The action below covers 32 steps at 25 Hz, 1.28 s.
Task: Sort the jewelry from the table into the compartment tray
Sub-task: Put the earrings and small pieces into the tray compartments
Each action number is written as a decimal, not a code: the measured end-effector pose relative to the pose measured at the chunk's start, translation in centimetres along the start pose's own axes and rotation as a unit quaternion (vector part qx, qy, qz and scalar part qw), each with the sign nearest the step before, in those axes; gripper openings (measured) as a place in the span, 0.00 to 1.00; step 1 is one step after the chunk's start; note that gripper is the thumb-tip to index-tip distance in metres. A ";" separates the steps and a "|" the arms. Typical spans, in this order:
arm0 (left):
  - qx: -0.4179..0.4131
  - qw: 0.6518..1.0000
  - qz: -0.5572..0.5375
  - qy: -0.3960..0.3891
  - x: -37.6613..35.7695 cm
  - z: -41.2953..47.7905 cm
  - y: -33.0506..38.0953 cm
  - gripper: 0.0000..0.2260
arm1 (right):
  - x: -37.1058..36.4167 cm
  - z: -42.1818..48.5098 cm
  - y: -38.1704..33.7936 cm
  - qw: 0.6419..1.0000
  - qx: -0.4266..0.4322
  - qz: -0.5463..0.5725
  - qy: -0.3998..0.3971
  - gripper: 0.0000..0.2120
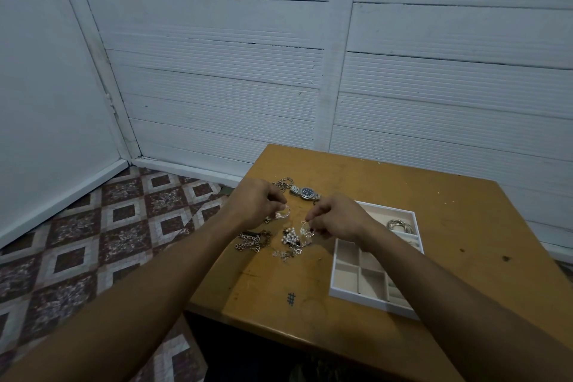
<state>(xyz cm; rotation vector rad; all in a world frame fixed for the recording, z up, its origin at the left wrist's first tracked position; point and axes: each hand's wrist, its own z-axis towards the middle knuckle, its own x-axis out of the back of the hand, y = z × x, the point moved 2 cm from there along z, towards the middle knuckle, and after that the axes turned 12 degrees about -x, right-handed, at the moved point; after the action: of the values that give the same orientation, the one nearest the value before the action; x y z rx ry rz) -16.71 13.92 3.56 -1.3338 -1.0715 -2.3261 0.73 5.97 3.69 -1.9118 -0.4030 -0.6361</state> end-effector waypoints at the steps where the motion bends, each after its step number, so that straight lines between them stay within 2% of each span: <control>1: -0.002 1.000 -0.006 -0.003 -0.3 0.1 0.3 0.06 | 0.5 -0.2 0.3 1.000 -0.002 0.000 0.006 0.04; 10: -0.039 0.998 -0.028 -0.034 -3.7 1.8 3.8 0.07 | 6.1 -1.6 4.1 0.997 -0.038 0.000 0.070 0.06; 19: -0.065 0.995 -0.045 -0.060 -6.1 2.5 5.7 0.08 | 7.4 -0.9 6.9 0.988 -0.063 -0.072 0.118 0.01; 23: -0.072 0.994 -0.043 -0.063 -6.4 2.3 5.9 0.07 | 6.9 -0.6 6.9 0.978 -0.043 -0.156 0.131 0.06; 32: -0.079 0.993 -0.052 -0.072 -6.7 2.4 6.7 0.06 | 5.8 -0.6 7.0 0.963 -0.036 -0.233 0.130 0.11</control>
<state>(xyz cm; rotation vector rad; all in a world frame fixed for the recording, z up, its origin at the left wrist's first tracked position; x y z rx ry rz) -7.87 10.06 1.99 -1.5591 -1.0404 -2.4677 8.99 2.53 2.18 -1.7782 -0.6742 -1.2108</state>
